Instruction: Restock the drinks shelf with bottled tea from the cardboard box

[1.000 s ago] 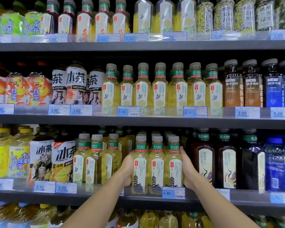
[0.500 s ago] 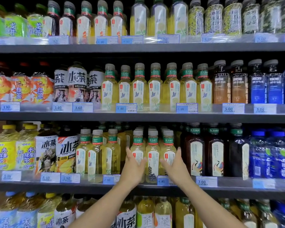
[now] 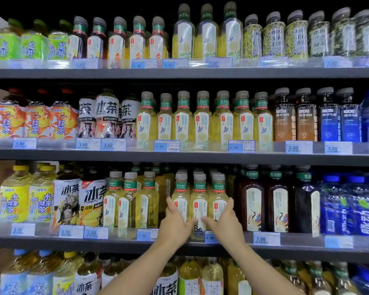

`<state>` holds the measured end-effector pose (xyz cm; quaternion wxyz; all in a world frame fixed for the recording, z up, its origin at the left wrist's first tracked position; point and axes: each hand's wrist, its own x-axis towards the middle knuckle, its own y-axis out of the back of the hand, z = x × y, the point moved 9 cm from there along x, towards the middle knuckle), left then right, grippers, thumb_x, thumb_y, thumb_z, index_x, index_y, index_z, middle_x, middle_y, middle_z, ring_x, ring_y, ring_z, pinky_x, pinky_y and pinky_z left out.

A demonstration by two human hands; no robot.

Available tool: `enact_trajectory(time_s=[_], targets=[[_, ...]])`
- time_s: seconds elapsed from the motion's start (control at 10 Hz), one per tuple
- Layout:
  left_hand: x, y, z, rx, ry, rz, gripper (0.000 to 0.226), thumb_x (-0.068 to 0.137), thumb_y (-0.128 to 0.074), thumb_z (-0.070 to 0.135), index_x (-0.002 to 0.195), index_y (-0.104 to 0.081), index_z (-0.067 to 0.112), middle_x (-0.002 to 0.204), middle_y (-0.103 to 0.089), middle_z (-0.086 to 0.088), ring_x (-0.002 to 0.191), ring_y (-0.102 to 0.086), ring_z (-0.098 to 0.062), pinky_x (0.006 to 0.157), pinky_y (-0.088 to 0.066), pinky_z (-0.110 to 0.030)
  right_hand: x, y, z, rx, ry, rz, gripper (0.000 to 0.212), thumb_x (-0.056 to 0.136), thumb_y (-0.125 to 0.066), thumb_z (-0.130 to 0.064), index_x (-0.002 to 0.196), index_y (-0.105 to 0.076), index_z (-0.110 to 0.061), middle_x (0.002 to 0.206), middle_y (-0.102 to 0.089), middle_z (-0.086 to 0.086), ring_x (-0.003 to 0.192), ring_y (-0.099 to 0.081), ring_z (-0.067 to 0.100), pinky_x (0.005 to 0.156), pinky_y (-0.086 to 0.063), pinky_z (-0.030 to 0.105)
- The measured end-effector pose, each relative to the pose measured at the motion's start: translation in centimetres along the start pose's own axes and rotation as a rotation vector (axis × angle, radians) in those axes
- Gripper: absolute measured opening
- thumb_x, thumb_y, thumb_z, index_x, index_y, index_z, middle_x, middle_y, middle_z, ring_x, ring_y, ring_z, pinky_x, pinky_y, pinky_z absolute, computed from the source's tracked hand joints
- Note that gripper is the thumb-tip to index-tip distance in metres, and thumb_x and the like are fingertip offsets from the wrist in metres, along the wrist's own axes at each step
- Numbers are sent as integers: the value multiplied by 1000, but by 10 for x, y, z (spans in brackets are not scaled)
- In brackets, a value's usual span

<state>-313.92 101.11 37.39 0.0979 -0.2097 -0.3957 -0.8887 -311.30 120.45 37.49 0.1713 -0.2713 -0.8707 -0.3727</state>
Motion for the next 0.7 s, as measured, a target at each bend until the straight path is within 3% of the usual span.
enact_trajectory(time_s=[0.2, 0.3, 0.5, 0.6, 0.7], targets=[[-4, 7, 1, 65, -1, -17, 117, 89, -60, 61, 155, 26, 16, 166, -23, -8, 122, -62, -21, 91, -57, -35, -3, 0, -1, 8, -25, -49, 117, 84, -71, -52, 154, 16, -17, 154, -37, 11, 130, -52, 26, 97, -50, 40], [-13, 11, 3, 79, -19, -17, 109, 93, -58, 58, 157, 18, 14, 165, -27, -7, 129, -56, -23, 94, -55, -37, -11, 5, -4, -22, 5, -67, 110, 87, -67, -51, 155, 12, -14, 155, -35, 11, 130, -52, 26, 97, -50, 39], [-34, 15, 7, 116, -113, -9, 92, 95, -53, 56, 160, 1, 20, 159, -32, -9, 129, -54, -28, 96, -54, -43, -34, 13, -5, -50, 72, -96, 81, 88, -65, -48, 149, -21, -19, 145, -46, 8, 124, -55, 25, 94, -54, 44], [-56, 19, 11, 145, -179, 14, 81, 96, -52, 53, 159, -10, 23, 159, -33, -8, 126, -56, -27, 95, -54, -45, -60, 15, -11, -140, 167, -112, 73, 93, -58, -49, 152, -25, -19, 151, -39, 6, 134, -46, 24, 101, -49, 43], [-80, 17, 16, 195, -251, 20, 66, 99, -51, 47, 150, -31, 12, 148, -45, -8, 126, -54, -28, 93, -53, -43, -83, 14, -14, -219, 217, -142, 71, 97, -54, -46, 154, -24, -16, 155, -34, 9, 139, -40, 29, 104, -46, 43]])
